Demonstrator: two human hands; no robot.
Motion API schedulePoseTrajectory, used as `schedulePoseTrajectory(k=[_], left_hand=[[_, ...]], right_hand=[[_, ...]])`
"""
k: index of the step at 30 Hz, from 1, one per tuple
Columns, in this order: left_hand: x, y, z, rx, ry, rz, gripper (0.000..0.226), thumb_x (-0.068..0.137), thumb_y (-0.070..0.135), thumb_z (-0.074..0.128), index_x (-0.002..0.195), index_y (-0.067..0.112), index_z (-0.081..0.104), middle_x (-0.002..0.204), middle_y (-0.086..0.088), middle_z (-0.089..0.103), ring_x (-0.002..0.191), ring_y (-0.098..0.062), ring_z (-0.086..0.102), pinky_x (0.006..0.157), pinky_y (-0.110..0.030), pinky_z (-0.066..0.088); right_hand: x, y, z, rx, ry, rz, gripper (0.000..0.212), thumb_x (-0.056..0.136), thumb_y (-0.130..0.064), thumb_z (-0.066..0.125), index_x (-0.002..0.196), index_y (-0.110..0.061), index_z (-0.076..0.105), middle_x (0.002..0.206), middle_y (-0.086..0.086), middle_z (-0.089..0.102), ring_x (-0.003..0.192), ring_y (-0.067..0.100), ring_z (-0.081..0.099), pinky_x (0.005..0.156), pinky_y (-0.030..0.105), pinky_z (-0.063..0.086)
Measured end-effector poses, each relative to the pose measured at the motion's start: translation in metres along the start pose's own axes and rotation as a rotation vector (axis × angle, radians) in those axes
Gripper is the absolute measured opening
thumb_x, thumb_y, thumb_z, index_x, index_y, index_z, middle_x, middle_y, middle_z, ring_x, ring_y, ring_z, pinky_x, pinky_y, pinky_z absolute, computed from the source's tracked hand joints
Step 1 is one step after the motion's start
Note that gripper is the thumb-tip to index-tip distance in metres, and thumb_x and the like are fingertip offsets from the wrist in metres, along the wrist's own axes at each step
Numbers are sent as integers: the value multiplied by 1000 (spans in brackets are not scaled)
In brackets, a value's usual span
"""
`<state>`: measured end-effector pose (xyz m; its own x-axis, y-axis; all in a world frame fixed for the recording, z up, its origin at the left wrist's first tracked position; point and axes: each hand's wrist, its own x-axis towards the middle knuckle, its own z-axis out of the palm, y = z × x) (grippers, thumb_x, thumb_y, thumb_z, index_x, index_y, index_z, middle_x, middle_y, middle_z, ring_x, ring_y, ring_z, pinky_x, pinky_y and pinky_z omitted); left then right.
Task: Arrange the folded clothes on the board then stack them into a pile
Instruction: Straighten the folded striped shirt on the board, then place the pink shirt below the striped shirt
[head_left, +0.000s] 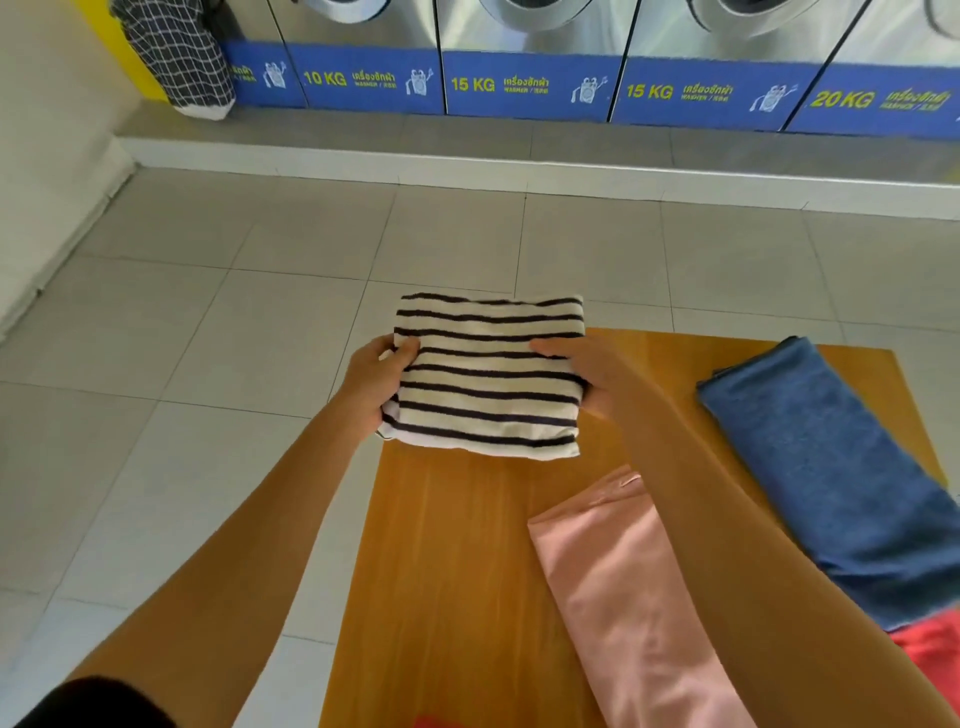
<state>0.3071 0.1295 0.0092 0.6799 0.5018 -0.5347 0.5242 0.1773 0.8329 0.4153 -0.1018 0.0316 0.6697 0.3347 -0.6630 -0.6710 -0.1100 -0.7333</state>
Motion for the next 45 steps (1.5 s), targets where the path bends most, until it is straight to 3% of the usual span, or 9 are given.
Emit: schedulePoseTrajectory(k=[9, 17, 22, 28, 31, 33, 36, 40, 45], left_hand=[[30, -25, 15, 387, 121, 13, 48, 98, 34, 51, 141, 14, 46, 139, -12, 55, 124, -32, 54, 106, -47, 45], [-19, -40, 17, 699, 430, 326, 46, 95, 22, 53, 140, 12, 46, 137, -16, 54, 126, -33, 47, 95, -39, 44], [-95, -64, 74, 640, 22, 523, 27, 98, 23, 51, 119, 14, 64, 115, -1, 67, 101, -10, 61, 74, -7, 40], [-141, -98, 153, 853, -342, 512, 40, 95, 43, 50, 115, 10, 60, 110, -3, 66, 96, -20, 63, 82, -35, 53], [-158, -106, 153, 932, -457, 310, 63, 93, 55, 48, 141, 15, 40, 128, 0, 56, 116, -24, 57, 85, -32, 46], [-161, -117, 139, 910, -482, 205, 47, 94, 53, 48, 120, 14, 54, 106, -4, 63, 101, -26, 63, 71, -28, 44], [-168, -128, 104, 728, -482, 93, 32, 97, 45, 46, 81, 17, 49, 77, -1, 53, 69, -16, 52, 60, -28, 40], [-189, -138, 43, 453, -404, -43, 54, 95, 51, 48, 143, 28, 40, 124, 16, 43, 119, -20, 51, 94, -29, 37], [-205, -148, -35, 185, -188, -4, 61, 91, 56, 52, 144, 28, 40, 126, 13, 56, 115, -17, 55, 94, -34, 44]], right_hand=[[25, 59, -17, -221, 211, -140, 43, 90, -22, 74, 128, -11, 57, 115, 3, 69, 97, 18, 70, 76, 31, 62], [-99, 98, -86, -278, 545, -250, 23, 92, -22, 69, 114, -17, 68, 102, 0, 73, 92, 18, 71, 85, 38, 61], [-204, 164, -124, -400, 850, -111, 4, 89, -22, 68, 86, -23, 70, 76, -5, 75, 69, 17, 72, 73, 43, 62], [-245, 230, -159, -645, 594, 417, 56, 85, -64, 51, 66, -17, 77, 69, 2, 77, 75, 30, 75, 82, 48, 60], [-238, 245, -155, -524, 598, 403, 70, 70, -76, 52, 79, -8, 65, 72, 8, 74, 68, 30, 73, 67, 40, 58], [-227, 251, -150, -483, 628, 310, 75, 61, -79, 56, 87, -9, 60, 73, 9, 72, 70, 32, 72, 70, 44, 60], [-215, 251, -131, -370, 682, 122, 74, 62, -73, 71, 108, -16, 63, 93, 5, 75, 86, 30, 74, 79, 53, 61], [-211, 208, -68, -82, 617, -34, 43, 79, -23, 77, 118, -16, 61, 108, 10, 72, 96, 29, 71, 85, 52, 60], [-199, 167, -13, -72, 450, -128, 33, 83, -16, 78, 107, -16, 56, 102, 6, 69, 89, 26, 69, 76, 46, 62]])
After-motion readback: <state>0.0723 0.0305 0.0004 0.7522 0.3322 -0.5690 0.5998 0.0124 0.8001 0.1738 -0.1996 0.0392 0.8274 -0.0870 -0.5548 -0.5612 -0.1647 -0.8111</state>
